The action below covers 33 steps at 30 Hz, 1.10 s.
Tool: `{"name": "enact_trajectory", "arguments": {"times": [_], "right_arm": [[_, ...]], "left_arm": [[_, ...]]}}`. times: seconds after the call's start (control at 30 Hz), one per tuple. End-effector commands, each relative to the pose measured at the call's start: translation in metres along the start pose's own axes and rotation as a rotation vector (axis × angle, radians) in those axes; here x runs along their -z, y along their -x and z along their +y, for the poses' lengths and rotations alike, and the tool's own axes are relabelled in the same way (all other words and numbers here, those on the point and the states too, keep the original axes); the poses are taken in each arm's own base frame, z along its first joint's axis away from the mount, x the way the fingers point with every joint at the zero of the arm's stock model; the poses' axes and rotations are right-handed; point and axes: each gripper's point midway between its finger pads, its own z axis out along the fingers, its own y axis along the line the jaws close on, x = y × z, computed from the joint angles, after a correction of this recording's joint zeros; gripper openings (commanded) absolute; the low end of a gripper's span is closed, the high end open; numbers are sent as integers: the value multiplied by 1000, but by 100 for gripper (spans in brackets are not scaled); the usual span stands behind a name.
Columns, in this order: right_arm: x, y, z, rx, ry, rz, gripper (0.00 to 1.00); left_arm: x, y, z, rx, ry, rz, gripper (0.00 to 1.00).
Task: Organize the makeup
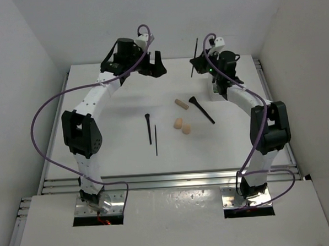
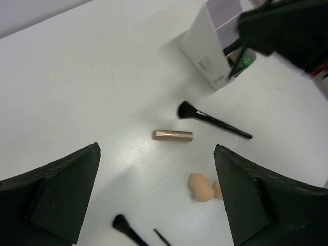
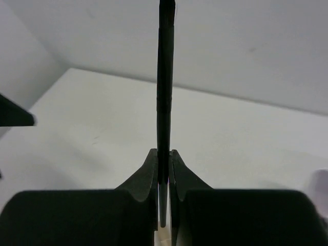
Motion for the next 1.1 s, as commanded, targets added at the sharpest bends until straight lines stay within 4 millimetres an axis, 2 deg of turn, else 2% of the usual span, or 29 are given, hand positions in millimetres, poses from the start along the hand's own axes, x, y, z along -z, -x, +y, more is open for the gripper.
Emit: {"name": "enact_trajectory", "arguments": {"times": [0.0, 0.03, 0.07, 0.1, 0.13, 0.17, 0.23, 0.33, 0.4, 0.47, 0.5, 0.53, 0.6, 0.7, 0.73, 0.8, 0.83, 1.03, 1.07], "right_arm": [[33, 97, -22, 282, -28, -222, 0], [41, 107, -26, 341, -44, -239, 0], [49, 113, -43, 359, -79, -261, 0], [59, 110, -60, 364, -112, -269, 0], [72, 121, -79, 379, -156, -303, 0], [78, 124, -87, 370, -177, -315, 0], [91, 119, -112, 375, -234, -316, 0], [94, 98, -136, 377, -275, -292, 0], [87, 75, -148, 346, -266, -264, 0], [86, 70, -150, 347, -249, -298, 0], [82, 59, -156, 334, -243, -302, 0], [82, 59, -157, 337, -239, -320, 0], [76, 42, -163, 286, -226, -306, 0], [70, 35, -166, 255, -205, -311, 0], [67, 25, -169, 243, -200, -298, 0], [65, 22, -169, 243, -191, -297, 0], [64, 12, -172, 230, -190, -283, 0], [63, -15, -180, 215, -198, -254, 0], [61, -26, -183, 207, -199, -240, 0]], "left_arm": [[28, 25, 29, -56, 69, -41, 99], [31, 21, 31, -70, 86, -31, 99], [33, 15, 42, -56, 120, -16, 99], [36, 7, 50, -43, 140, 1, 99], [35, 1, 51, -36, 140, 13, 99], [39, -1, 55, -31, 149, 14, 99], [37, -14, 59, -17, 159, 42, 99], [35, -27, 60, -3, 160, 71, 99], [32, -34, 64, 5, 170, 88, 99], [29, -39, 67, 10, 171, 99, 99], [29, -39, 67, 10, 171, 99, 99], [29, -39, 68, 10, 180, 99, 99], [27, -45, 71, 18, 190, 116, 99], [28, -45, 75, 17, 208, 116, 99], [25, -50, 77, 21, 209, 126, 99], [28, -45, 83, 21, 228, 115, 99], [26, -51, 84, 28, 229, 132, 99], [25, -47, 87, 24, 238, 123, 99], [25, -43, 86, 20, 238, 115, 99]]}}
